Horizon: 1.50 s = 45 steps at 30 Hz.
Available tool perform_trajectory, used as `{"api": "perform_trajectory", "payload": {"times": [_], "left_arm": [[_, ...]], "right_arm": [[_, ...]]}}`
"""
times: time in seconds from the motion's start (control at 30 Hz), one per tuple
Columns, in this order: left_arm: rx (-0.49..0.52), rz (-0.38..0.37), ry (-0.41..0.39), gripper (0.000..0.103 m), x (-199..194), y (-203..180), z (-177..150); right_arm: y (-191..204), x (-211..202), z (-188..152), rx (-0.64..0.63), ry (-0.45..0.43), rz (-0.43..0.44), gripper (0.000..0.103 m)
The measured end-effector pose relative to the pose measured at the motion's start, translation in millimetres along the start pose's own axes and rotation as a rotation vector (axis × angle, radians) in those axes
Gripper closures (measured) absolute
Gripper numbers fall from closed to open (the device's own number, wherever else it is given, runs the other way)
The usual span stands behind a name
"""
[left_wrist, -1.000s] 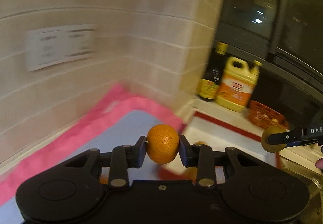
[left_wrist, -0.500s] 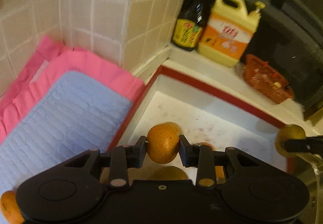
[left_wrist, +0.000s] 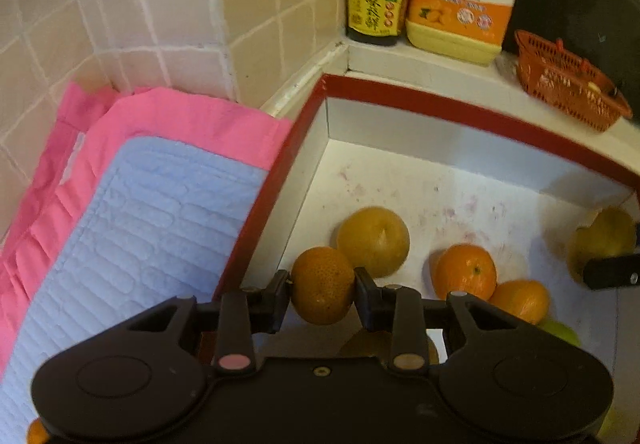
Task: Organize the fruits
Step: 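Carry the tangerine and kiwi over the box and lower them, then open both tools to release the tangerine and kiwi into the box, then move both tools back over the last fruit on the mat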
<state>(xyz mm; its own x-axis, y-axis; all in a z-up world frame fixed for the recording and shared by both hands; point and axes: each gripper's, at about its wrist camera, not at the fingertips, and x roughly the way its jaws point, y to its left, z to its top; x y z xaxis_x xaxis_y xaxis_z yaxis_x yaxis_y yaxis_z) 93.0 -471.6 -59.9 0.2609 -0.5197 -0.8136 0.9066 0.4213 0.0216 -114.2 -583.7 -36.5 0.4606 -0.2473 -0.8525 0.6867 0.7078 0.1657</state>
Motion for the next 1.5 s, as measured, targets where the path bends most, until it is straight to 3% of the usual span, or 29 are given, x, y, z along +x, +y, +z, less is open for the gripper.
{"api": "perform_trajectory", "payload": {"times": [0.23, 0.37, 0.4, 0.63, 0.83, 0.93, 1.03, 1.2, 1.3, 1.5], "left_arm": [[0.029, 0.031, -0.004, 0.057, 2.0, -5.9, -1.7], [-0.016, 0.001, -0.017, 0.036, -5.8, 0.2, -0.8], [-0.022, -0.011, -0.027, 0.036, -10.1, 1.8, -1.2], [-0.064, -0.035, -0.122, 0.033, -66.1, 15.1, -9.7], [-0.15, 0.017, -0.236, 0.032, -136.9, 50.3, -42.8], [-0.214, 0.077, -0.284, 0.032, -177.4, 77.2, -67.2], [-0.269, 0.156, -0.313, 0.032, -218.0, 100.8, -92.0], [-0.347, 0.35, -0.355, 0.025, -290.8, 126.9, -141.5], [-0.368, 0.514, -0.349, 0.025, -317.7, 129.2, -177.7], [-0.482, 0.605, -0.286, 0.025, -338.9, 140.9, -242.0]], "right_arm": [[6.4, 4.6, -3.0, -0.046, 0.007, -0.035, 0.033], [9.9, 6.0, -5.1, -0.072, 0.012, -0.06, 0.033], [10.1, 5.9, -5.9, -0.067, 0.012, -0.062, 0.033], [2.3, -19.7, 3.2, -0.024, -0.043, -0.041, 0.034], [1.6, -55.8, 10.8, 0.025, -0.127, -0.008, 0.03], [5.7, -67.1, 16.0, 0.067, -0.158, 0.046, 0.023], [17.5, -71.2, 23.1, 0.072, -0.17, 0.105, 0.023], [53.0, -70.0, 35.0, 0.07, -0.19, 0.189, 0.02], [82.9, -66.3, 34.8, 0.064, -0.19, 0.264, 0.018], [153.4, -61.9, 36.4, -0.049, -0.164, 0.355, 0.018]]}}
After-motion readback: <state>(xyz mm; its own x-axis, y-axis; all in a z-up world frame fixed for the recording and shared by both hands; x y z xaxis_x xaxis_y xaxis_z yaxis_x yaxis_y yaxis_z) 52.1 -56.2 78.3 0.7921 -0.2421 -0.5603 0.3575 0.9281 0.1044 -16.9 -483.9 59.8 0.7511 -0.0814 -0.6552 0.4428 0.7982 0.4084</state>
